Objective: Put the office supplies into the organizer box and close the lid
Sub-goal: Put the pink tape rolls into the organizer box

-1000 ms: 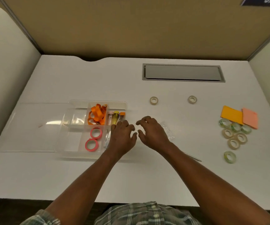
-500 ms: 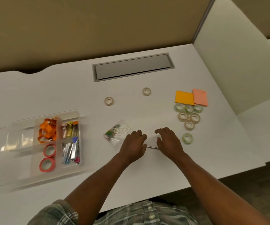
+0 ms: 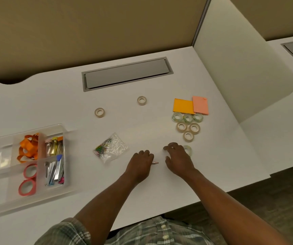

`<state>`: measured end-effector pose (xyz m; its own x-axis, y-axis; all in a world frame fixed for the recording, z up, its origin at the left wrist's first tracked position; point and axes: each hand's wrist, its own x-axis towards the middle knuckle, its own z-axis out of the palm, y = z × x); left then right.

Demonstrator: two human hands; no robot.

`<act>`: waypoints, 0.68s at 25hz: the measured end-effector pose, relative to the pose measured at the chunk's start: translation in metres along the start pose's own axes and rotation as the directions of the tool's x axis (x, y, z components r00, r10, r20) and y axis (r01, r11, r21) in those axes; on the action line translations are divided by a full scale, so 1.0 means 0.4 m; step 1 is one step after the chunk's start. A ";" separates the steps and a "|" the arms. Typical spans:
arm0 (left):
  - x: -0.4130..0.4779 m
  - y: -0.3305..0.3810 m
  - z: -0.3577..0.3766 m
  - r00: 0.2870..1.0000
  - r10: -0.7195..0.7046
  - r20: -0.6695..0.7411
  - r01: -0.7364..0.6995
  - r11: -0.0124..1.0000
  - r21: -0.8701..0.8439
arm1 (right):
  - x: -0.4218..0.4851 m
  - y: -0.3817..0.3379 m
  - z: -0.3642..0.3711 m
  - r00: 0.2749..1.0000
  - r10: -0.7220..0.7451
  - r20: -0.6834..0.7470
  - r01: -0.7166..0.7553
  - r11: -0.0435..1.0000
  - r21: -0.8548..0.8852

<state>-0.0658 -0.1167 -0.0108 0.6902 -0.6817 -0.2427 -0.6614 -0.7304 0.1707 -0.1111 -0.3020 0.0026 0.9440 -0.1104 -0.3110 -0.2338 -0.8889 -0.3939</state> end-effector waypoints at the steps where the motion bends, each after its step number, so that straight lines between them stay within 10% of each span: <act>1: 0.002 -0.002 -0.003 1.000 -0.015 0.001 0.015 1.000 -0.012 | 0.002 0.003 -0.002 1.000 -0.007 0.000 0.007 1.000 -0.003; 17: -0.026 -0.163 -0.063 0.754 -0.646 -0.118 0.548 0.718 -0.430 | 0.041 -0.012 0.011 1.000 -0.019 0.003 0.020 0.993 -0.120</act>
<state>-0.0224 -0.0628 0.0046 0.9823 -0.0472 -0.1811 0.0297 -0.9161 0.3999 -0.0957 -0.2977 -0.0043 0.9475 -0.0917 -0.3063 -0.1856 -0.9379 -0.2931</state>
